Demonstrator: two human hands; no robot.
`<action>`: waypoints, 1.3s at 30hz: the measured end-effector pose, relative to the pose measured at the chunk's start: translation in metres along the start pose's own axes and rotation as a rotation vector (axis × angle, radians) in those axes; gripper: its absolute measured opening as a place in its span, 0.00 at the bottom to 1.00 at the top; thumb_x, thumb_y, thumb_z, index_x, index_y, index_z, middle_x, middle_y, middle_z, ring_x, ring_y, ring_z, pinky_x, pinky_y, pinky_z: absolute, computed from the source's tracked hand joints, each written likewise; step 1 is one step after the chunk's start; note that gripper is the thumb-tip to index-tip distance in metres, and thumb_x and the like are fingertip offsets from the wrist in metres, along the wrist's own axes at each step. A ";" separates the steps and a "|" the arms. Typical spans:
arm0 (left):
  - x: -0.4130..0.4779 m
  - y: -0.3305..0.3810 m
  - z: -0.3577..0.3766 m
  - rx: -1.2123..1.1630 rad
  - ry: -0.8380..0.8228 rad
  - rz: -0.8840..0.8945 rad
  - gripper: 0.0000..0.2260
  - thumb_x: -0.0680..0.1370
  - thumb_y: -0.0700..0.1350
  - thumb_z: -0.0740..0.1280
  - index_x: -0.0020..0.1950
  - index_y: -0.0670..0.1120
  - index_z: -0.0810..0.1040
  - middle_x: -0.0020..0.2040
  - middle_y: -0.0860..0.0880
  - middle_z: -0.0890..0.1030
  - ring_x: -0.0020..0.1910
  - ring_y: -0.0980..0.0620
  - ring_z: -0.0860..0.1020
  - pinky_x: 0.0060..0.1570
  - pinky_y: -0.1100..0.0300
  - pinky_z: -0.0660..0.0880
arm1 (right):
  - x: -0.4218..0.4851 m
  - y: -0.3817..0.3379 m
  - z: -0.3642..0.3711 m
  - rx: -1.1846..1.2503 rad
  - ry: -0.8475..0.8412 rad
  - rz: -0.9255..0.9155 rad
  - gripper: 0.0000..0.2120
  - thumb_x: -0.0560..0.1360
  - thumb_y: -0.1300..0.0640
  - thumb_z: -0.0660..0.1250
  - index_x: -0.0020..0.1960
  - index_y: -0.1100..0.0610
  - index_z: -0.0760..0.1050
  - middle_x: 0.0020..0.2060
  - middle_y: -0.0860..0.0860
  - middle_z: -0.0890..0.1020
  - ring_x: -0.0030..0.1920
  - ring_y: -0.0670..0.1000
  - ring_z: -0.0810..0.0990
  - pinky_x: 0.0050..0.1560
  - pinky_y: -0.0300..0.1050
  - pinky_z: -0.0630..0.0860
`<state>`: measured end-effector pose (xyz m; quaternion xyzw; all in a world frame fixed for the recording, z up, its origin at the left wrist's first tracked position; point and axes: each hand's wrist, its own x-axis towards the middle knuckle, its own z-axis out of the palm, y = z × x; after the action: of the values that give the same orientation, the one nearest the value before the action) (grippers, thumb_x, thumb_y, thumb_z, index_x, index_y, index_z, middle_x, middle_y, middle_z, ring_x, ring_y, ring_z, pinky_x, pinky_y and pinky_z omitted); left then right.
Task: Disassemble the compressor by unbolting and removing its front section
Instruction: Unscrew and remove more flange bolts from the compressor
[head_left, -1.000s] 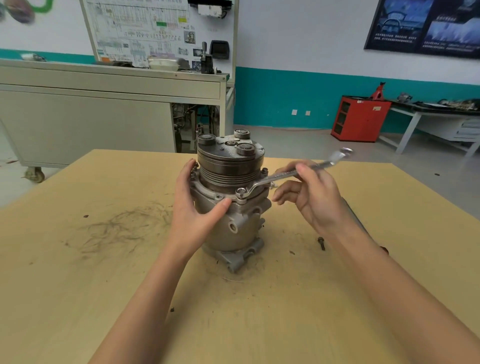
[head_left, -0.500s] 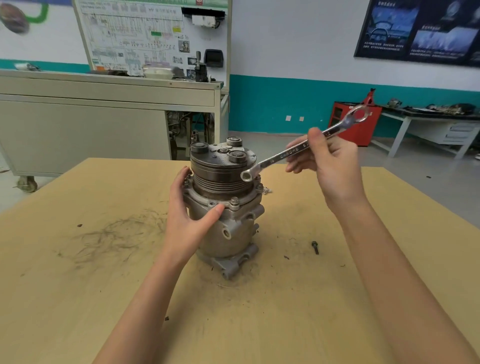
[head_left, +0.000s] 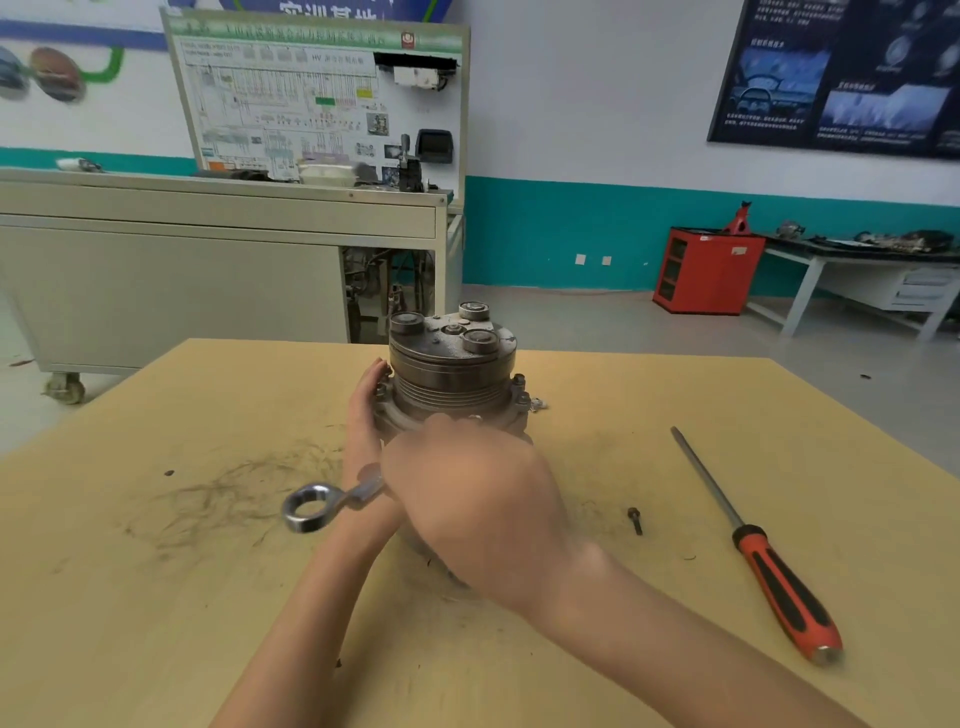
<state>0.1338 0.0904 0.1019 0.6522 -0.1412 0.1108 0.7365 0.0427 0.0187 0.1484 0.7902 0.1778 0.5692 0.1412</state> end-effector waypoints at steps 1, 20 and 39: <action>-0.003 -0.001 -0.002 0.041 0.000 0.004 0.23 0.78 0.30 0.59 0.73 0.39 0.65 0.68 0.33 0.71 0.68 0.36 0.70 0.69 0.42 0.65 | 0.000 -0.004 0.002 -0.017 -0.001 0.011 0.12 0.73 0.66 0.59 0.37 0.57 0.78 0.28 0.51 0.73 0.27 0.50 0.70 0.28 0.41 0.65; 0.002 -0.018 -0.017 0.194 -0.106 0.176 0.42 0.64 0.60 0.72 0.75 0.55 0.60 0.73 0.58 0.66 0.71 0.63 0.65 0.71 0.59 0.63 | -0.050 0.116 0.056 1.714 -0.339 1.250 0.15 0.81 0.62 0.50 0.45 0.64 0.74 0.40 0.60 0.76 0.28 0.52 0.76 0.26 0.40 0.71; 0.004 -0.023 -0.016 0.183 -0.095 0.197 0.41 0.65 0.60 0.72 0.75 0.56 0.60 0.73 0.59 0.66 0.71 0.62 0.64 0.72 0.56 0.63 | 0.001 0.088 0.003 0.938 0.109 0.501 0.16 0.77 0.49 0.62 0.40 0.59 0.80 0.32 0.52 0.82 0.31 0.49 0.82 0.33 0.37 0.77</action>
<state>0.1467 0.1030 0.0802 0.7043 -0.2285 0.1638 0.6519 0.0565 -0.0598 0.1859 0.7558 0.2261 0.4852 -0.3771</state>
